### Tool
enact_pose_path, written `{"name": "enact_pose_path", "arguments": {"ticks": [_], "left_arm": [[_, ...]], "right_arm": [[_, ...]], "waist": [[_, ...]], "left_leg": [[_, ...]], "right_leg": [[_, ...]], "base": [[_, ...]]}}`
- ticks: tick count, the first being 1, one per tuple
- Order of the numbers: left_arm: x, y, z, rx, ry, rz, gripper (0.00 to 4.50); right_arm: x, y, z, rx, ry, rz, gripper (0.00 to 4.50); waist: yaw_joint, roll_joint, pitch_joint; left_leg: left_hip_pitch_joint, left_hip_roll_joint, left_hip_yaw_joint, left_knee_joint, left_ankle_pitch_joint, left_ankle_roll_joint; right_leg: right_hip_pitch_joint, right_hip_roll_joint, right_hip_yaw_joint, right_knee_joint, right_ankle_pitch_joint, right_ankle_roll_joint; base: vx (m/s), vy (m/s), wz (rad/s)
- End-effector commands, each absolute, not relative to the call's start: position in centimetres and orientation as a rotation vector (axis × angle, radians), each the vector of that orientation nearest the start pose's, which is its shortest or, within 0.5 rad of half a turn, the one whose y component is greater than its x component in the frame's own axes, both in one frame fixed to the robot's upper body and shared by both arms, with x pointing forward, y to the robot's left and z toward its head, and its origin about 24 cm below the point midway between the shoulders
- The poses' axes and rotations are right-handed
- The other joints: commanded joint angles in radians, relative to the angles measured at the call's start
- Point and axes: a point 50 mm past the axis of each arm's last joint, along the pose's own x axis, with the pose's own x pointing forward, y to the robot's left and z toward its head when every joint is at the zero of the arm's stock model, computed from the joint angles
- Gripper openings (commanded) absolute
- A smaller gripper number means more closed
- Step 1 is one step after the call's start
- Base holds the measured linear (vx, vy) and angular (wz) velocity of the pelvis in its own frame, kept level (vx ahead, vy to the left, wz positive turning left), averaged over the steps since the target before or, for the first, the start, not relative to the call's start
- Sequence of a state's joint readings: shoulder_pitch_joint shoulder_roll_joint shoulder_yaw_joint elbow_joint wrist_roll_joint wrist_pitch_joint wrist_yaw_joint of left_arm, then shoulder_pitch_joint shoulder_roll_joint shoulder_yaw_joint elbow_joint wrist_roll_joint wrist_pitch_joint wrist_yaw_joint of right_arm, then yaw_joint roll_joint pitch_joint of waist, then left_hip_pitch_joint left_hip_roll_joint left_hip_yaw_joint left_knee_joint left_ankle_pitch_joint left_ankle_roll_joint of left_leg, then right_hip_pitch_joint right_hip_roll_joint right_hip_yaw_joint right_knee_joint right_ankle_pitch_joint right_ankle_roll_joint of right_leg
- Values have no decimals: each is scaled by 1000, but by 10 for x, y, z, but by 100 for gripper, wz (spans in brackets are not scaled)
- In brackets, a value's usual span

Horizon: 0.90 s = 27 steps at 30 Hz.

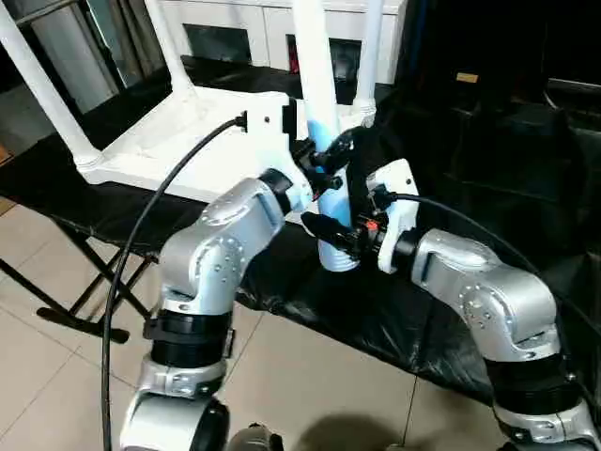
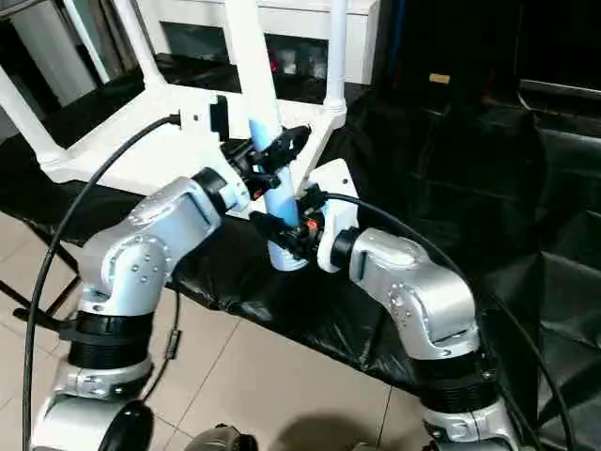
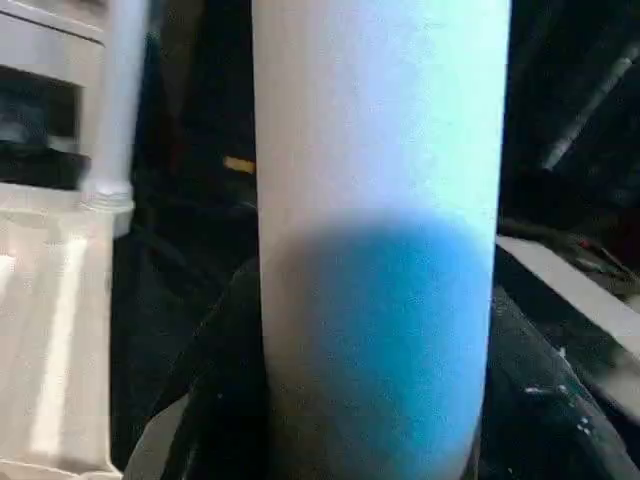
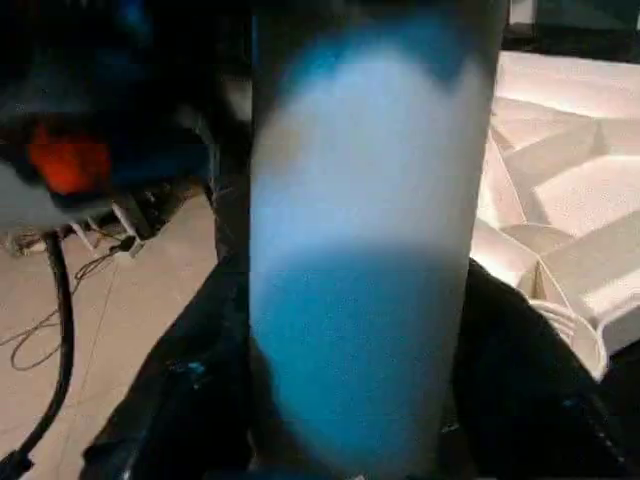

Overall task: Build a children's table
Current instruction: Pick table leg

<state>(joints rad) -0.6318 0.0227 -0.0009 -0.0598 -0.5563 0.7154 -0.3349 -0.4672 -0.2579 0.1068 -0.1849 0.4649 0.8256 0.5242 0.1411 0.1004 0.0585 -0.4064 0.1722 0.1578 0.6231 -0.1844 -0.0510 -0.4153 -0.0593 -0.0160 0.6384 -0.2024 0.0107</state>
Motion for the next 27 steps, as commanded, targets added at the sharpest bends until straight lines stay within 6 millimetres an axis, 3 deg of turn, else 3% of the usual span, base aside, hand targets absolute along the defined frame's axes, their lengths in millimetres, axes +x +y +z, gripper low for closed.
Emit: {"name": "enact_pose_path", "arguments": {"ticks": [1,3,4,6,15,27], "left_arm": [[316,64,191,-373,-6,-919,189],[314,66,194,-374,-9,-964,189],[312,68,196,-404,-2,-1017,189],[311,73,197,-426,5,-1069,189],[299,76,201,-386,46,-1333,189],[301,67,205,-370,56,-1403,189]], "right_arm": [[295,-104,146,90,219,947,298],[294,-107,147,75,231,979,311],[293,-111,148,81,251,1031,311],[291,-115,150,91,274,1094,318],[284,-122,150,99,371,1304,318],[286,-113,149,89,411,1405,318]], "waist": [[-1,-17,-79],[0,-15,-78],[1,-22,-79],[3,-19,-78],[4,-22,-79],[7,-25,-81]], "left_leg": [[17,29,-15,-67,-113,-35],[16,29,-14,-67,-110,-33],[16,27,-11,-63,-105,-21],[15,28,-11,-62,-97,-13],[18,31,-10,-61,-92,14],[16,31,-10,-59,-84,11]], "right_leg": [[53,-55,30,-79,-118,-141],[53,-55,29,-76,-109,-148],[55,-57,29,-75,-101,-164],[56,-58,29,-73,-104,-180],[54,-59,28,-73,-133,-203],[59,-60,27,-70,-120,-215]], "base": [[0,0,0],[0,0,0],[0,0,0],[0,0,0],[0,0,0],[0,0,0]]}}
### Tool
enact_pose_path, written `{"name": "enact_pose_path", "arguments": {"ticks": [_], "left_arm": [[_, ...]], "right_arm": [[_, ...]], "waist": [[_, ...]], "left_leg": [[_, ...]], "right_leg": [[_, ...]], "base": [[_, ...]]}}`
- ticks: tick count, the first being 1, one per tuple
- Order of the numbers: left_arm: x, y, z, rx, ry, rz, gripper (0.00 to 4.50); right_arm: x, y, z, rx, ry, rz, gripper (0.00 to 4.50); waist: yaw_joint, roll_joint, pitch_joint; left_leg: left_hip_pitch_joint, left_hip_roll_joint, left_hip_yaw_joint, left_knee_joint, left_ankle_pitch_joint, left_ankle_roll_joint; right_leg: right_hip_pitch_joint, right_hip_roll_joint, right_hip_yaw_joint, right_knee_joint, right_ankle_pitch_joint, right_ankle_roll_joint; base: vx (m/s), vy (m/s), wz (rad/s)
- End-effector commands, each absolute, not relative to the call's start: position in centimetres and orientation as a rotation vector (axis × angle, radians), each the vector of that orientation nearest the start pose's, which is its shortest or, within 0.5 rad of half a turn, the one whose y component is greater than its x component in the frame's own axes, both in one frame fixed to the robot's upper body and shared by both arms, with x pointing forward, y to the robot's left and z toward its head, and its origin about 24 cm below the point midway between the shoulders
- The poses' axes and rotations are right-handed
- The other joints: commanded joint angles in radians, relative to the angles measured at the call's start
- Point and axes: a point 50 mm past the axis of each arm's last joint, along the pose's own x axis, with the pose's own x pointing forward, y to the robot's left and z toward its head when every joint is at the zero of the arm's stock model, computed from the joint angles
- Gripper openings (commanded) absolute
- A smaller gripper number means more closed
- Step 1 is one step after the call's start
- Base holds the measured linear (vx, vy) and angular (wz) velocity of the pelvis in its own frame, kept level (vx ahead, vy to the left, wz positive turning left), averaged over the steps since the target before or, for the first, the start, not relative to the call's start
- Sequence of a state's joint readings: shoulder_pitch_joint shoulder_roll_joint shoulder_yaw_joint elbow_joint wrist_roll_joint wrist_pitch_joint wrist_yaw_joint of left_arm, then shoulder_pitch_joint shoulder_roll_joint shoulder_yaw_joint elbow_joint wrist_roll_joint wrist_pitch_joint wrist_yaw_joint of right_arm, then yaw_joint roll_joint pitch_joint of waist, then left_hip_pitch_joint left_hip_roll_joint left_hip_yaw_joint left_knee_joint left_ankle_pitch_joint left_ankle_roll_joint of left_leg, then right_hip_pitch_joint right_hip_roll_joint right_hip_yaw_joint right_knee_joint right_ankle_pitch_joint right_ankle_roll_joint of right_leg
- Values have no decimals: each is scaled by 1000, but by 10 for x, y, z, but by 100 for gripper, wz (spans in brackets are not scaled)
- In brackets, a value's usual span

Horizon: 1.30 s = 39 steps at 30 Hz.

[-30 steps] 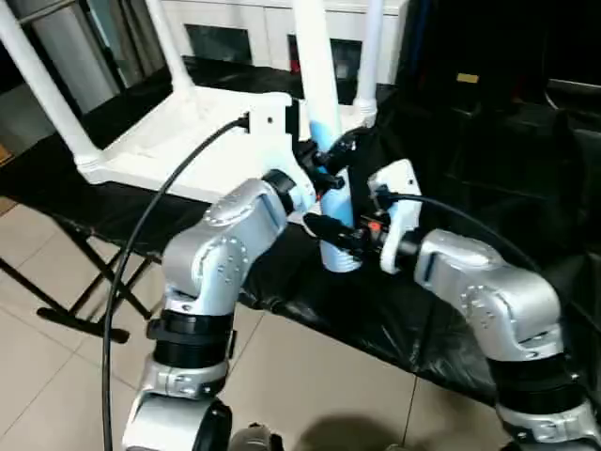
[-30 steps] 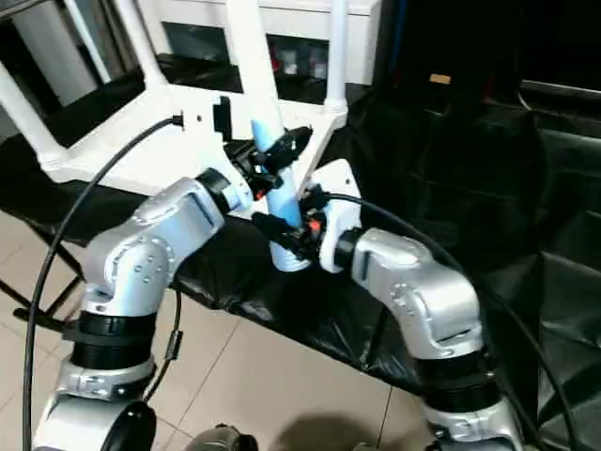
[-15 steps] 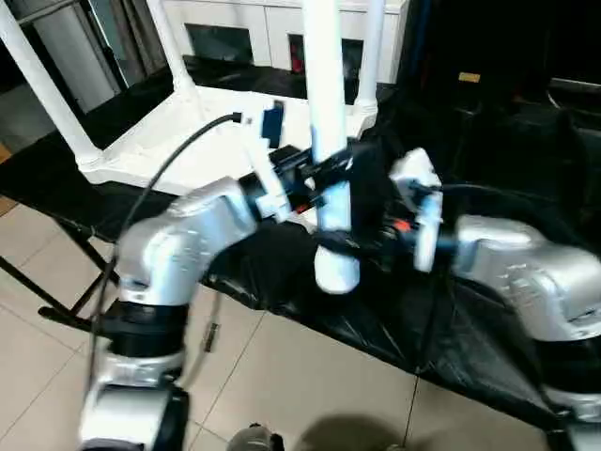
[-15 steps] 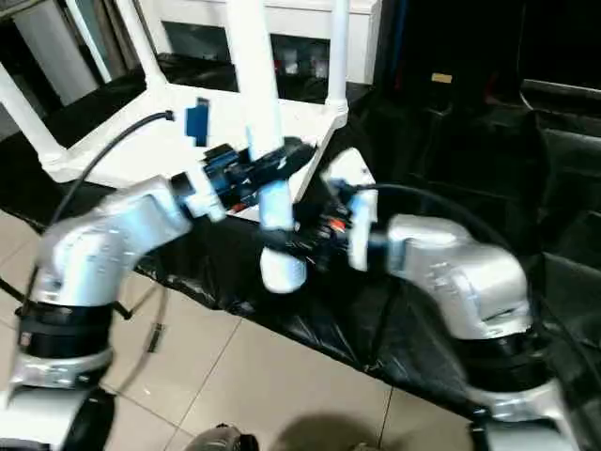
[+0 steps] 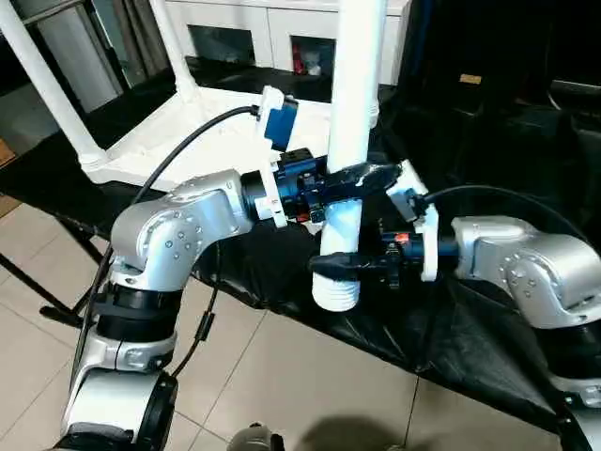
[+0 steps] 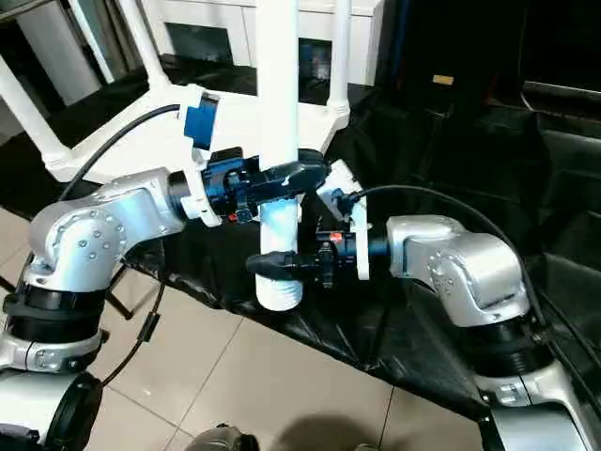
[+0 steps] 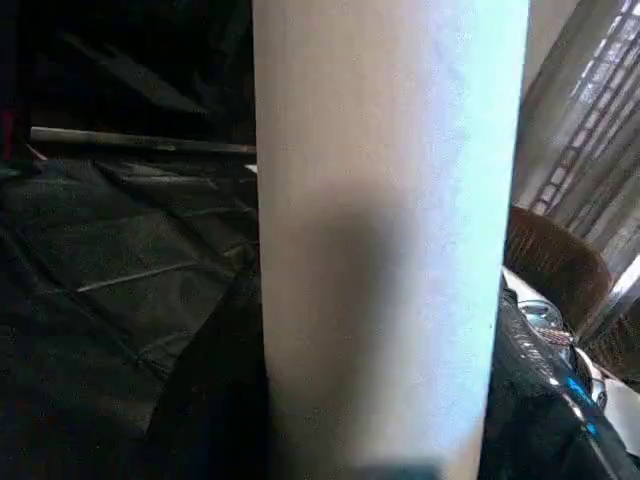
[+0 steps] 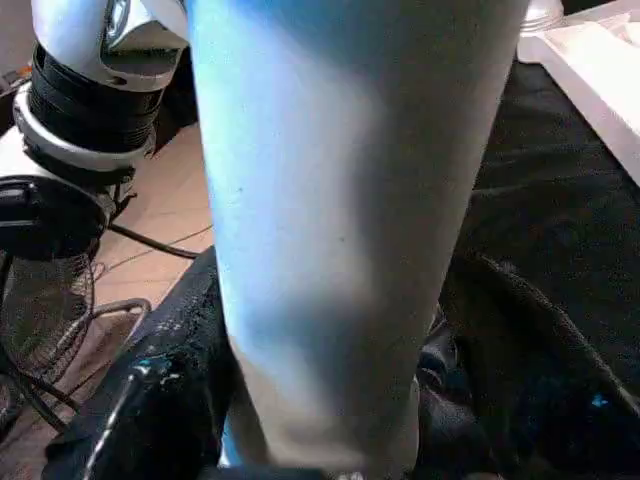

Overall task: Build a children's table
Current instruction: Pick table leg

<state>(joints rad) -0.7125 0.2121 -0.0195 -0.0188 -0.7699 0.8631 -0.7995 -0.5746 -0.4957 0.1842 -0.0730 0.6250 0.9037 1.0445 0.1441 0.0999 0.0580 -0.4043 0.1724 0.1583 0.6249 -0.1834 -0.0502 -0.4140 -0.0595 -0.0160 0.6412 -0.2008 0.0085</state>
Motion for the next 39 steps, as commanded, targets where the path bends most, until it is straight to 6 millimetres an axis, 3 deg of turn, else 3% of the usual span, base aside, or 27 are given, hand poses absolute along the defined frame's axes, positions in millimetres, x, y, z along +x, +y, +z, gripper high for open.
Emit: {"name": "enact_pose_path", "arguments": {"ticks": [1,16,17,19,32,37,38,39], "left_arm": [[301,67,205,-372,55,-1401,189],[303,70,205,-386,45,-1393,189],[303,71,205,-386,44,-1393,189],[303,71,205,-383,44,-1398,189],[303,74,203,-370,51,-1401,189],[305,76,202,-349,36,-1375,188],[303,76,203,-372,38,-1394,244],[303,76,204,-376,37,-1395,258]], "right_arm": [[286,-113,150,100,409,1408,318],[285,-107,152,188,379,1434,318],[285,-107,152,188,380,1434,318],[286,-108,150,181,386,1426,318],[284,-108,147,171,395,1422,204],[284,-107,147,167,394,1422,193],[284,-106,148,166,393,1422,193],[284,-106,148,165,392,1422,192]], "waist": [[4,-24,-81],[5,-25,-82],[7,-17,-83],[6,-16,-82],[6,-20,-82],[5,-21,-83],[5,-18,-83],[4,-19,-82]], "left_leg": [[14,31,-11,-60,-82,12],[14,31,-10,-59,-78,16],[16,32,-11,-59,-80,14],[15,31,-11,-60,-85,11],[16,32,-10,-59,-88,8],[15,31,-10,-58,-78,10],[16,31,-10,-58,-79,10],[15,31,-10,-58,-83,9]], "right_leg": [[57,-60,27,-72,-117,-213],[56,-59,26,-71,-116,-216],[55,-60,26,-70,-119,-217],[56,-59,26,-71,-118,-216],[56,-60,27,-71,-116,-218],[57,-59,27,-70,-106,-217],[56,-59,27,-70,-106,-217],[56,-59,27,-70,-109,-217]], "base": [[0,0,0],[0,0,0],[0,0,0],[0,0,0],[0,0,0],[0,0,0],[0,0,0],[0,0,0]]}}
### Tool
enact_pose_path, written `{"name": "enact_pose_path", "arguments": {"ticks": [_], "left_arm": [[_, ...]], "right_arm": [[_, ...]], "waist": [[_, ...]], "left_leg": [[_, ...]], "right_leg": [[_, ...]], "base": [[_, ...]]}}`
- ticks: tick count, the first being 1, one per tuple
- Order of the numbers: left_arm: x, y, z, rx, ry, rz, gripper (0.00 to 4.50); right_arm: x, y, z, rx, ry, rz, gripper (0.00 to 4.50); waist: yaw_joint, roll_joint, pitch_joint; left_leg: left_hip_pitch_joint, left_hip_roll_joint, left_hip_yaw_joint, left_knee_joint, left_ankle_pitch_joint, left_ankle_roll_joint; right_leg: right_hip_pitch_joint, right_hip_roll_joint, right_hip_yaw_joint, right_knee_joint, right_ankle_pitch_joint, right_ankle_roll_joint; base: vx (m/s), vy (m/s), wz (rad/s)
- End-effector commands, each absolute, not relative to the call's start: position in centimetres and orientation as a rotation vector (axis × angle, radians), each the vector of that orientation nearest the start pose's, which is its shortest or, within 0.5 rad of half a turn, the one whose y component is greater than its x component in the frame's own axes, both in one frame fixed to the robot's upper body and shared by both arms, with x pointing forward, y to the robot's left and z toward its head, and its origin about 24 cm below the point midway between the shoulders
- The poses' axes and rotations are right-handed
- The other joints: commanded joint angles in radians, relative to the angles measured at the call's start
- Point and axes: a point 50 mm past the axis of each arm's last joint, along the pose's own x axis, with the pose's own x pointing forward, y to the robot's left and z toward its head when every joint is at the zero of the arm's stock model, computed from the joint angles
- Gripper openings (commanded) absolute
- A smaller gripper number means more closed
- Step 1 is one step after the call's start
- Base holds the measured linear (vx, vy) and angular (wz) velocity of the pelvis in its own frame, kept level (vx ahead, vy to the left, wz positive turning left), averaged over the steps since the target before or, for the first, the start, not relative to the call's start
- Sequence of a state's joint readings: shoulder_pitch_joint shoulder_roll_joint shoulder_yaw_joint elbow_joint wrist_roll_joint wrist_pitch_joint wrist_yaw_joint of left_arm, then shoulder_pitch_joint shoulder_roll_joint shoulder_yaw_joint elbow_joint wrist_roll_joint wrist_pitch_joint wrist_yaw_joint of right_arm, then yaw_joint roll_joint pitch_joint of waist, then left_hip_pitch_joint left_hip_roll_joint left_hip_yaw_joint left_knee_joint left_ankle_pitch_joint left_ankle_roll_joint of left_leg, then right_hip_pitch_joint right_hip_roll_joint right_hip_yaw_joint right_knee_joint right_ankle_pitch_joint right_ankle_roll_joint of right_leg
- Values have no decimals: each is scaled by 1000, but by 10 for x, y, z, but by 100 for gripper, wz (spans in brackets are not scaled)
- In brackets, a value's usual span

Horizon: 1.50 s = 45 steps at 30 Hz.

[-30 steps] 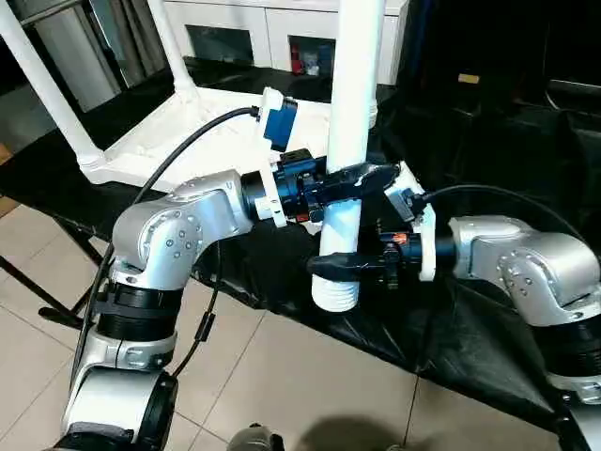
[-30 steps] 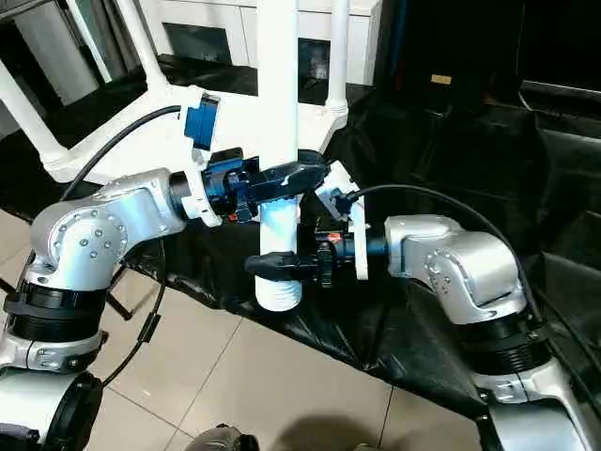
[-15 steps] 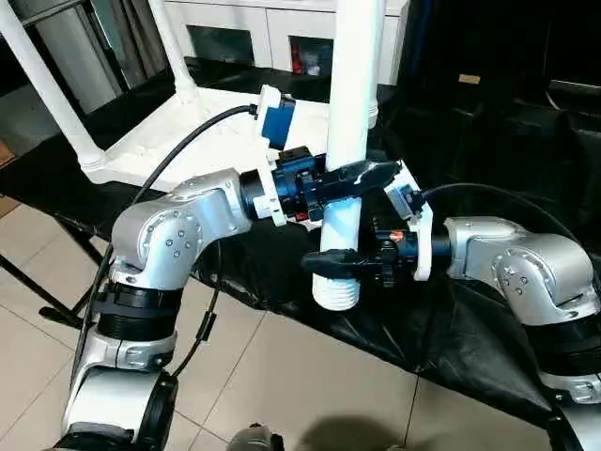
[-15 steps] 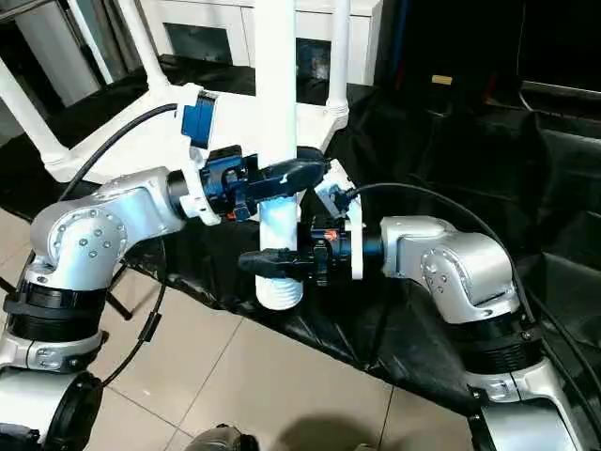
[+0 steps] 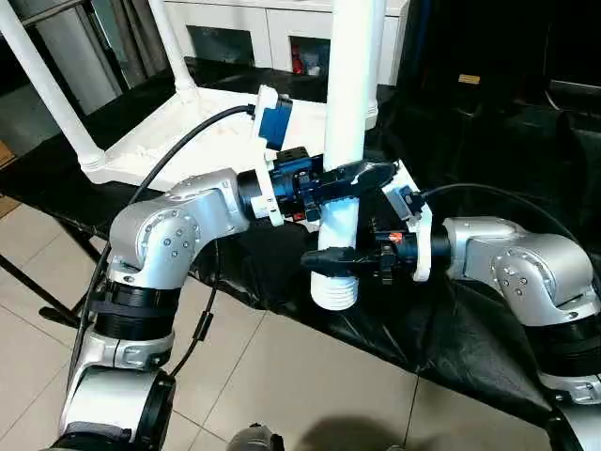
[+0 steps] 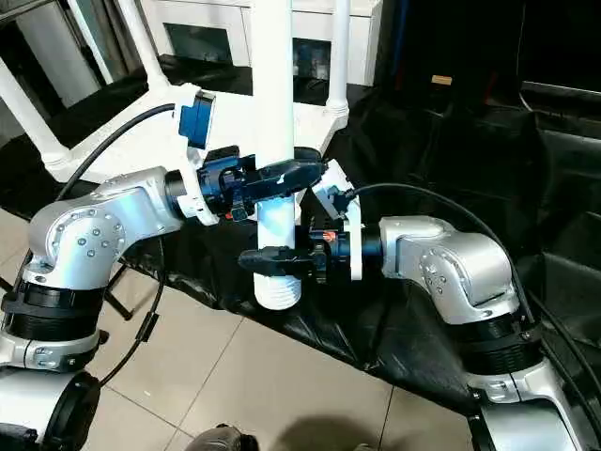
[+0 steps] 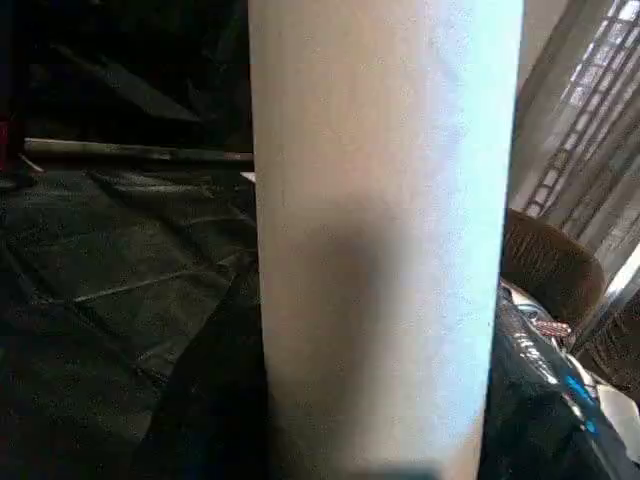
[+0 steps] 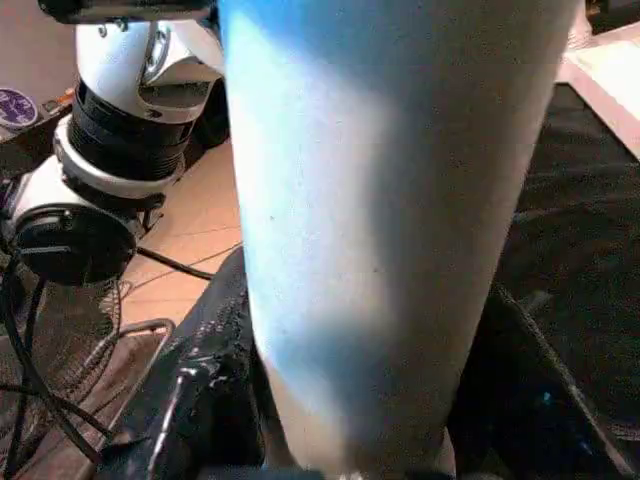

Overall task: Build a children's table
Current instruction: Pick table leg

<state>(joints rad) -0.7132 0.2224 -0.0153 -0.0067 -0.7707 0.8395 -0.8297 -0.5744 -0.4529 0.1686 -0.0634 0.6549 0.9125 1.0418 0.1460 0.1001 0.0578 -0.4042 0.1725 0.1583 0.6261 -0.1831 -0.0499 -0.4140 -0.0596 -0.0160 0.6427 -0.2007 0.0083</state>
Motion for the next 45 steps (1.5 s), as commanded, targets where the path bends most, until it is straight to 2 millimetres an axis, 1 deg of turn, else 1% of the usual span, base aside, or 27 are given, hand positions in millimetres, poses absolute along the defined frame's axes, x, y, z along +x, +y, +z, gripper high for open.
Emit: {"name": "enact_pose_path", "arguments": {"ticks": [1,4,10,14,17,19,20,22,24,25,26,29,30,31,33,34,35,36,37,38,39,40,41,42,43,44,45], "left_arm": [[303,76,205,-398,36,-1396,258],[308,78,213,-470,-46,-1347,294],[322,90,249,-650,-335,-1159,309],[326,104,265,-667,-422,-1036,309],[324,112,252,-409,-369,-876,309],[320,122,231,-212,-318,-721,309],[320,126,226,-168,-305,-673,309],[318,134,217,-101,-300,-590,309],[312,153,184,-71,-195,-409,309],[312,153,184,-71,-195,-409,309],[303,161,162,5,-133,-327,309],[293,168,139,123,-91,-232,309],[292,171,132,139,-83,-178,309],[291,174,127,148,-76,-142,309],[290,176,123,139,-66,-110,309],[289,181,115,174,-44,-30,309],[288,182,113,181,-36,-18,309],[288,182,112,183,-34,-14,309],[287,185,111,195,-32,15,309],[287,186,111,200,-32,31,309],[286,187,110,203,-33,41,309],[286,187,111,205,-36,49,309],[286,189,111,210,-42,64,309],[286,188,111,209,-43,67,309],[286,188,111,209,-45,69,309],[286,188,110,227,-49,75,309],[285,188,110,242,-48,82,309]], "right_arm": [[284,-106,148,165,391,1423,192],[284,-107,148,170,378,1407,191],[286,-108,149,207,331,1352,191],[288,-107,150,223,270,1265,191],[297,-113,148,153,207,1054,191],[303,-122,146,70,168,869,191],[303,-123,145,59,162,839,191],[302,-126,143,35,150,784,191],[299,-131,135,-19,113,649,191],[299,-131,135,-19,113,649,191],[298,-138,127,-49,103,501,191],[296,-148,113,-38,134,351,191],[295,-153,112,-54,115,302,191],[295,-155,111,-67,98,270,191],[294,-159,107,-49,116,218,191],[292,-170,96,-5,150,111,191],[291,-174,93,7,160,79,191],[291,-175,92,12,164,67,191],[290,-178,89,9,166,41,191],[290,-179,87,5,167,28,191],[290,-180,86,0,166,8,191],[290,-180,86,0,162,4,191],[290,-180,86,5,153,-3,191],[290,-179,85,12,153,-4,191],[290,-179,85,17,153,-5,191],[292,-179,84,19,153,-12,191],[292,-179,83,8,162,-18,191]], "waist": [[2,-20,-83],[1,-13,-82],[2,-23,-84],[-1,-20,-82],[-2,-17,-82],[-5,-21,-82],[-12,-21,-80],[-8,-20,-80],[-11,-25,-79],[-13,-23,-79],[-19,-41,-76],[-24,-32,-76],[-23,-40,-77],[-22,-38,-73],[-21,-49,-72],[-21,-42,-77],[-20,-53,-74],[-1,-72,-66],[20,-78,-61],[24,-83,-55],[24,-77,-60],[21,-75,-61],[-11,-64,-68],[-26,-50,-75],[-70,-24,-73],[-87,-21,-71],[-85,-36,-66]], "left_leg": [[15,31,-10,-60,-82,9],[14,29,-10,-58,-88,4],[12,29,-11,-56,-88,8],[12,28,-13,-57,-92,8],[13,35,-16,-63,-86,0],[14,39,-18,-68,-87,-11],[18,33,-11,-67,-102,-30],[19,34,-13,-71,-120,-38],[16,37,-13,-74,-127,-50],[16,37,-13,-75,-131,-51],[15,34,-9,-77,-133,-48],[17,34,-12,-83,-157,-48],[22,35,-10,-83,-176,-50],[18,32,-6,-83,-194,-40],[9,26,-2,-80,-186,6],[37,26,26,-47,-176,10],[49,21,40,-25,-207,-9],[26,3,27,-2,-236,1],[16,-1,-5,32,-224,31],[9,-13,-28,44,-207,41],[9,-19,-38,39,-190,49],[16,-27,-40,28,-175,62],[76,-37,-19,-34,-193,116],[116,-28,-15,-59,-212,153],[119,7,5,-107,-290,224],[82,67,18,-155,-340,234],[92,90,30,-158,-339,223]], "right_leg": [[56,-59,27,-72,-108,-217],[58,-58,26,-72,-103,-223],[63,-61,26,-74,-83,-230],[60,-59,24,-75,-111,-213],[55,-60,25,-76,-130,-179],[53,-61,26,-78,-155,-147],[47,-55,26,-82,-191,-124],[47,-58,28,-86,-223,-112],[47,-57,28,-82,-206,-105],[45,-56,28,-82,-198,-104],[43,-54,29,-88,-201,-99],[39,-53,29,-91,-236,-79],[37,-53,31,-94,-252,-77],[35,-61,36,-100,-272,-77],[45,-79,47,-107,-300,-84],[20,-79,90,-129,-351,-75],[8,-69,124,-143,-417,-59],[40,-94,189,-160,-524,-35],[62,-136,256,-181,-643,-15],[61,-118,290,-192,-703,-1],[64,-103,297,-189,-692,-2],[54,-74,298,-190,-668,3],[5,29,234,-157,-490,27],[-32,53,184,-131,-403,38],[-73,70,53,-25,-311,11],[-44,19,-37,86,-223,-20],[-45,-5,-68,100,-183,-33]], "base": [[0,0,0],[0,0,0],[0,0,0],[0,0,0],[0,0,0],[0,0,0],[0,0,0],[0,0,0],[0,0,0],[0,0,0],[0,0,0],[0,0,0],[0,0,0],[0,0,0],[0,0,0],[0,0,0],[0,0,0],[-13,66,-35],[6,126,-53],[6,126,-53],[-10,191,-55],[-28,251,-56],[-28,251,-56],[-62,264,-50],[-72,284,-51],[-72,284,-51],[-58,272,-51]]}}
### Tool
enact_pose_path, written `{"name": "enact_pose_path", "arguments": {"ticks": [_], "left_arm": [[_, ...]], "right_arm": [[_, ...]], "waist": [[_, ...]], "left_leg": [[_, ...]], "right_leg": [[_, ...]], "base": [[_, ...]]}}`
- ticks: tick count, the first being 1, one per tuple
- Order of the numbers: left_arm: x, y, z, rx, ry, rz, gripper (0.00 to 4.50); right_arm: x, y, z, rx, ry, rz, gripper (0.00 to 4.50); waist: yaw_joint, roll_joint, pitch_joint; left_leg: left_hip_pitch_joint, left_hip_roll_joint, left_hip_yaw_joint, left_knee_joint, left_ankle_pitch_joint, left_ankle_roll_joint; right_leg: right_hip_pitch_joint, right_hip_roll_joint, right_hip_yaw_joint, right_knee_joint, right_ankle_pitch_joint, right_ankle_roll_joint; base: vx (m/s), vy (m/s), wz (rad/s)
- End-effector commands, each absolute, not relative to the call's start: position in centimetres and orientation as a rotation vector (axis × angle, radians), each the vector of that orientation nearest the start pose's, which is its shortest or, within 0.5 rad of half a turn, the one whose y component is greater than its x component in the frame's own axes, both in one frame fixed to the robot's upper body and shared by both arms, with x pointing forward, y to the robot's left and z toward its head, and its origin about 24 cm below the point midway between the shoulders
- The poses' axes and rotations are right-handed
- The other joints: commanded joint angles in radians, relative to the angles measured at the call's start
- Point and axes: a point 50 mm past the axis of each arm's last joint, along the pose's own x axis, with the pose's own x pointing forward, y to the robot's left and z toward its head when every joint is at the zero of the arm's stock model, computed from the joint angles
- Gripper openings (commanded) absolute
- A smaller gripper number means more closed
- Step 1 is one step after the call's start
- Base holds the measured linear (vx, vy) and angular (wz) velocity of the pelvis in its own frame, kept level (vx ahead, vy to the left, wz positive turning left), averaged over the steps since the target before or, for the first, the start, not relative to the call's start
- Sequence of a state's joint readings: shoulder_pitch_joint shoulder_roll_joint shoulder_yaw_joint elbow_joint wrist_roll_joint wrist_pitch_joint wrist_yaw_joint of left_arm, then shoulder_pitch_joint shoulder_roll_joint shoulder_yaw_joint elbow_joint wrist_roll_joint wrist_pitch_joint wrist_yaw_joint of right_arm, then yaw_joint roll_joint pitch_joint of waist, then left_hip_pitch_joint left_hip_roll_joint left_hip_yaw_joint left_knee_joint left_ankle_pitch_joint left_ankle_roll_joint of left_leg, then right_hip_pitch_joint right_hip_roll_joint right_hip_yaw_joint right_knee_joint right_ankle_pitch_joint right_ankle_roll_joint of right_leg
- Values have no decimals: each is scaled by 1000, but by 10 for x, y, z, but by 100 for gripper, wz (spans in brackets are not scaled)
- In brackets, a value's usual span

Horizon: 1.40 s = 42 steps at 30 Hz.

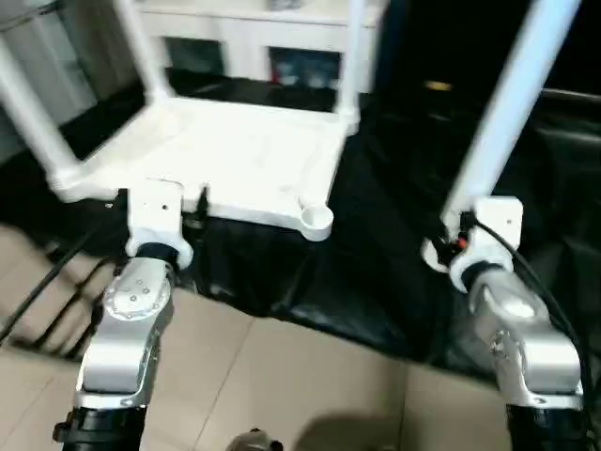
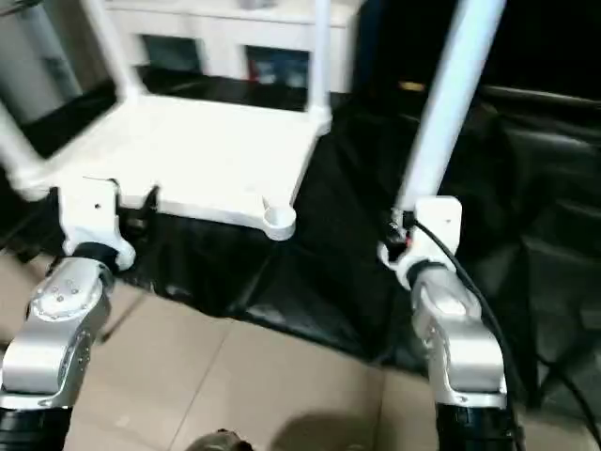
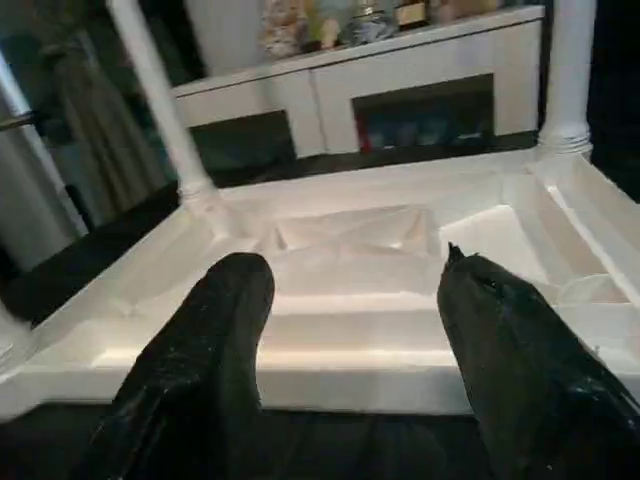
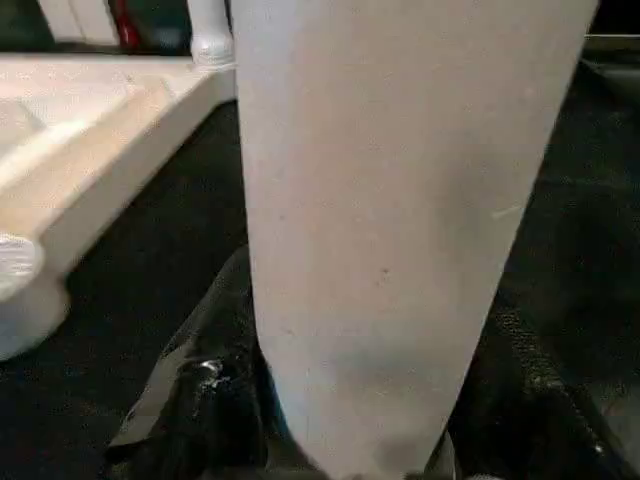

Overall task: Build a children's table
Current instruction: Pick table leg

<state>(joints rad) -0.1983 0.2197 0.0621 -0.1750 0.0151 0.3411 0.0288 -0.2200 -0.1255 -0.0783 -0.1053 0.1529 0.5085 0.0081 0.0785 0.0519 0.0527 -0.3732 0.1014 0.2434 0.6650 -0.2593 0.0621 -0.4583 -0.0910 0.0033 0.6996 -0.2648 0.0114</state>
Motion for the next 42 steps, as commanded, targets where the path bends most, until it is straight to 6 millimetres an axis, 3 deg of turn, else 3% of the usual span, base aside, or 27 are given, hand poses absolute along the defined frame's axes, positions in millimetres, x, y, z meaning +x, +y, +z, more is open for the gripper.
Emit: {"name": "enact_pose_path", "arguments": {"ticks": [1,3,4,5,6,7,8,9,10,11,12,14,16,19,23,30,31,32,33,34,35,36,37,39,40,41,42], "left_arm": [[284,190,109,261,-41,98,309],[282,192,109,265,-42,112,309],[282,193,109,263,-43,115,309],[280,194,108,257,-42,122,309],[278,195,106,251,-44,131,309],[277,196,106,245,-44,136,309],[275,195,103,217,-45,147,309],[274,194,103,202,-49,150,309],[274,194,103,195,-51,151,309],[272,192,101,163,-55,153,309],[270,190,100,140,-53,159,309],[268,187,97,139,-35,162,309],[266,184,95,173,-30,152,309],[264,179,94,175,-35,145,309],[263,176,93,154,-36,123,309],[263,169,91,154,-49,61,309],[264,167,90,158,-48,52,309],[264,166,90,160,-46,42,309],[264,165,90,161,-45,39,309],[264,164,90,165,-42,35,309],[264,164,90,167,-42,36,309],[264,164,90,172,-41,38,309],[264,164,89,176,-40,39,309],[264,163,90,179,-42,37,309],[264,163,90,179,-42,36,309],[265,163,89,179,-42,36,309],[265,163,89,179,-41,36,309]], "right_arm": [[294,-177,81,7,160,-3,191],[294,-175,80,27,159,10,191],[294,-175,80,28,158,2,191],[295,-175,81,20,146,-2,191],[294,-171,82,32,134,31,191],[294,-170,83,32,129,43,191],[293,-168,85,-1,108,61,191],[293,-167,85,-14,104,68,191],[293,-167,85,-19,102,70,191],[292,-167,84,-67,115,61,191],[291,-168,80,-82,159,71,191],[290,-171,77,-100,179,66,191],[288,-174,80,-125,132,56,191],[285,-183,78,-152,110,-13,191],[281,-183,75,-96,123,46,191],[278,-183,76,16,129,62,191],[278,-182,77,28,123,71,191],[278,-181,78,34,119,75,191],[278,-181,78,36,118,77,191],[278,-181,79,34,118,74,191],[278,-182,80,27,113,69,191],[279,-182,80,35,109,73,191],[279,-182,80,41,107,76,191],[280,-182,81,30,103,93,191],[280,-182,82,23,101,100,191],[280,-181,81,18,106,106,191],[280,-181,81,17,110,109,191]], "waist": [[-26,0,-39],[-19,-42,-53],[60,-67,-68],[15,-72,-60],[51,-24,-72],[35,-53,-58],[34,-37,-61],[32,-23,-66],[27,17,-67],[-8,21,-57],[-36,51,-82],[-35,46,-66],[-19,14,-73],[5,-1,-60],[-14,8,-34],[-38,10,-24],[-45,21,-14],[-8,30,-7],[-8,30,-7],[14,-39,-42],[-5,-84,-7],[32,-39,-2],[29,-43,10],[51,-26,-2],[42,8,-36],[-29,24,-60],[-31,35,-73]], "left_leg": [[57,188,-9,-218,-338,9],[97,162,33,-202,-467,-226],[24,73,-50,68,-353,-182],[-127,14,-191,148,-118,-119],[-92,9,-190,133,-20,-157],[-111,40,-205,124,-30,-146],[-66,39,-201,69,38,-136],[-61,49,-199,25,86,-102],[-43,53,-190,-82,135,30],[-17,55,-172,-107,97,97],[64,86,-200,-116,91,195],[37,143,-225,-135,124,215],[34,165,-240,-126,97,133],[-11,110,-171,-116,-238,-73],[19,112,-195,-154,-690,-239],[35,103,-184,-194,-842,-265],[32,102,-168,-224,-917,-265],[-83,111,-116,-340,-1032,-255],[-83,111,-116,-340,-1032,-255],[-17,85,-6,-214,-617,-122],[54,9,-114,96,-146,-33],[-23,0,-142,107,-74,9],[-59,9,-187,135,-65,-17],[-16,32,-187,67,-160,-38],[119,104,-221,-115,-190,30],[208,210,-322,-162,-259,126],[214,204,-332,-150,-227,185]], "right_leg": [[11,-8,-119,45,-94,-66],[46,-68,-74,-33,-224,-98],[89,-282,176,-215,-486,-91],[208,-281,82,-170,-337,40],[176,-280,46,-184,-333,52],[165,-290,76,-206,-313,1],[148,-216,-21,-206,-232,-194],[149,-195,-33,-204,-227,-235],[140,-103,-74,-181,-266,-229],[94,-7,-104,-143,-287,-194],[56,49,-111,-47,-173,-155],[32,34,-92,1,-53,-84],[53,-14,-49,-43,-1,-83],[95,-96,2,-125,-49,-225],[77,-74,-14,-161,-418,-76],[100,-68,-38,-178,-498,-38],[115,-34,-72,-164,-537,-31],[228,29,-107,64,-355,-32],[228,29,-107,64,-355,-32],[196,-8,-9,34,-666,-15],[76,-107,88,-275,-1172,-30],[169,-159,159,-278,-1146,-71],[210,-141,151,-239,-1100,-121],[214,-86,136,-213,-894,-183],[169,46,29,-117,-377,-207],[70,37,-18,23,-191,-121],[52,32,-34,47,-143,-63]], "base": [[-54,203,-53],[-46,178,-57],[-18,157,-73],[-18,157,-73],[4,232,-75],[-14,284,-54],[-14,284,-54],[-49,314,-28],[-50,312,-2],[-50,312,-2],[-27,306,9],[-34,289,7],[-81,196,2],[-103,146,6],[-111,89,1],[-69,47,-8],[-71,8,-7],[-71,8,-7],[-93,-24,16],[31,-131,20],[31,-131,20],[224,-163,17],[191,-59,19],[134,-31,23],[37,15,39],[37,15,39],[82,39,8]]}}
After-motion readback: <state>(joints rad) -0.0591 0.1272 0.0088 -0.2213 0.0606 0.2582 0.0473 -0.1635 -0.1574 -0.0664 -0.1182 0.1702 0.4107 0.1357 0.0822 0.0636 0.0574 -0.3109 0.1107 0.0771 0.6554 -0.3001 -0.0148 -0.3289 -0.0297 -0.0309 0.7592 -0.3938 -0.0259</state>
